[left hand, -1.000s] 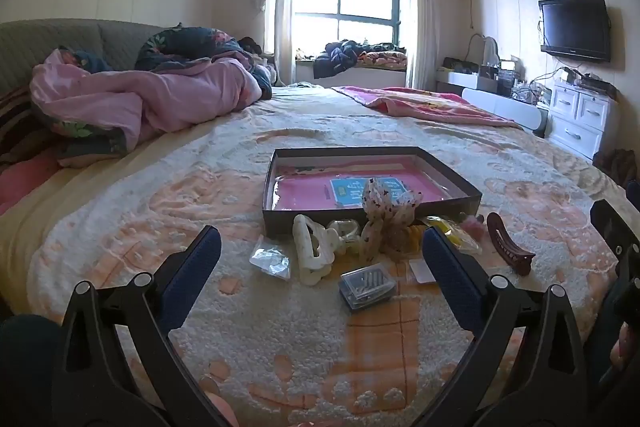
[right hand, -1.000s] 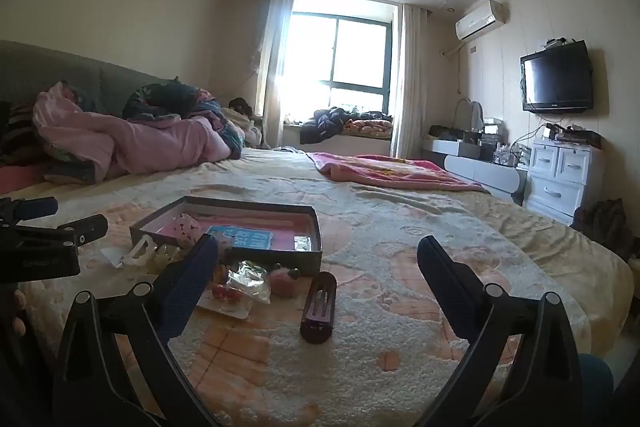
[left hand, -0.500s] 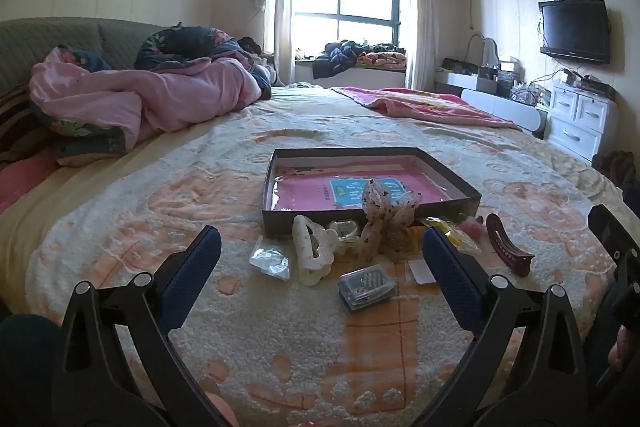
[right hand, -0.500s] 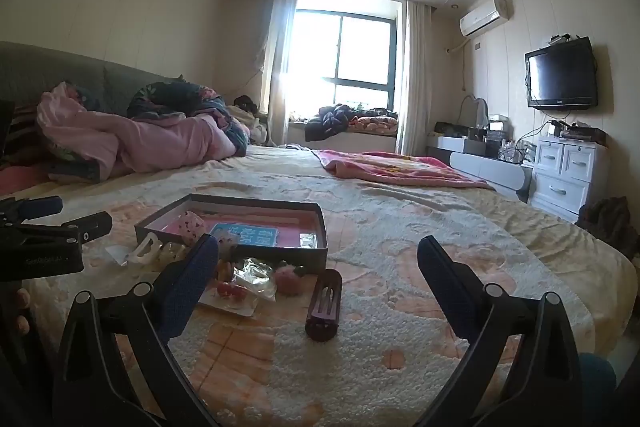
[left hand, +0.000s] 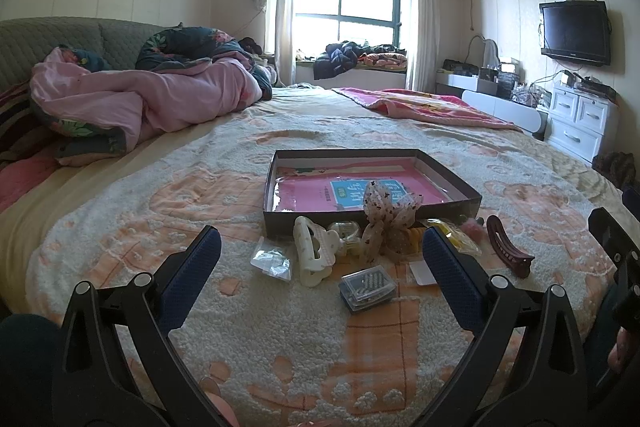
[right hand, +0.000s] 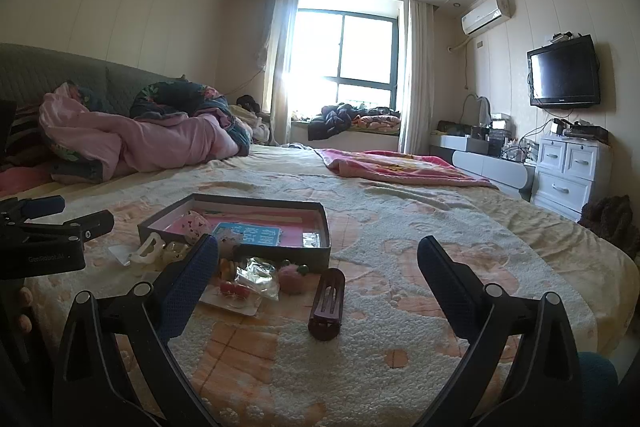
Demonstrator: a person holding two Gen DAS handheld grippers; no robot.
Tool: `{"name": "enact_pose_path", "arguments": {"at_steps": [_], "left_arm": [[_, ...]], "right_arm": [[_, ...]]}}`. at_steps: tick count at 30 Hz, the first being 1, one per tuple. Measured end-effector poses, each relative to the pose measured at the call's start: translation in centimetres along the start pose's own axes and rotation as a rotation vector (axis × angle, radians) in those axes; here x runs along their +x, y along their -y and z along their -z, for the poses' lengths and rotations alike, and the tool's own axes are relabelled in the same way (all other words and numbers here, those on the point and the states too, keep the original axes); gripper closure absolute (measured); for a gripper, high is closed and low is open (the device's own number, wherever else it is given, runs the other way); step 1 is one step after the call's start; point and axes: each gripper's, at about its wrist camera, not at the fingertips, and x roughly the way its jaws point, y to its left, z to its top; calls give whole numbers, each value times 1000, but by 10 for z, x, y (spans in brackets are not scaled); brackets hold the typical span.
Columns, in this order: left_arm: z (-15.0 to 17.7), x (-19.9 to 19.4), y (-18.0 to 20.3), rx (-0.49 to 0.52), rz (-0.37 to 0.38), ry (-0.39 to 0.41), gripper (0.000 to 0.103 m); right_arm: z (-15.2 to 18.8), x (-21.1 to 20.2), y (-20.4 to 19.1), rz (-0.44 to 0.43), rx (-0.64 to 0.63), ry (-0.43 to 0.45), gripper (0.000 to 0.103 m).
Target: Organize jewelry
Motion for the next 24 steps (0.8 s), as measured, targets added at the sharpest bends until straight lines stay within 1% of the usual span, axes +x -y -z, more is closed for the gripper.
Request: {"name": "enact_pose_path", "arguments": {"at_steps": [19,24], "left_arm": [[-2,-2,-1,-1,-1,1,11],[-7,-1,-4,-2,0,1,11]], "right_arm": [[0,0,-1,2,2,-1,6],[-1,0,0,2,3,-1,6]]}}
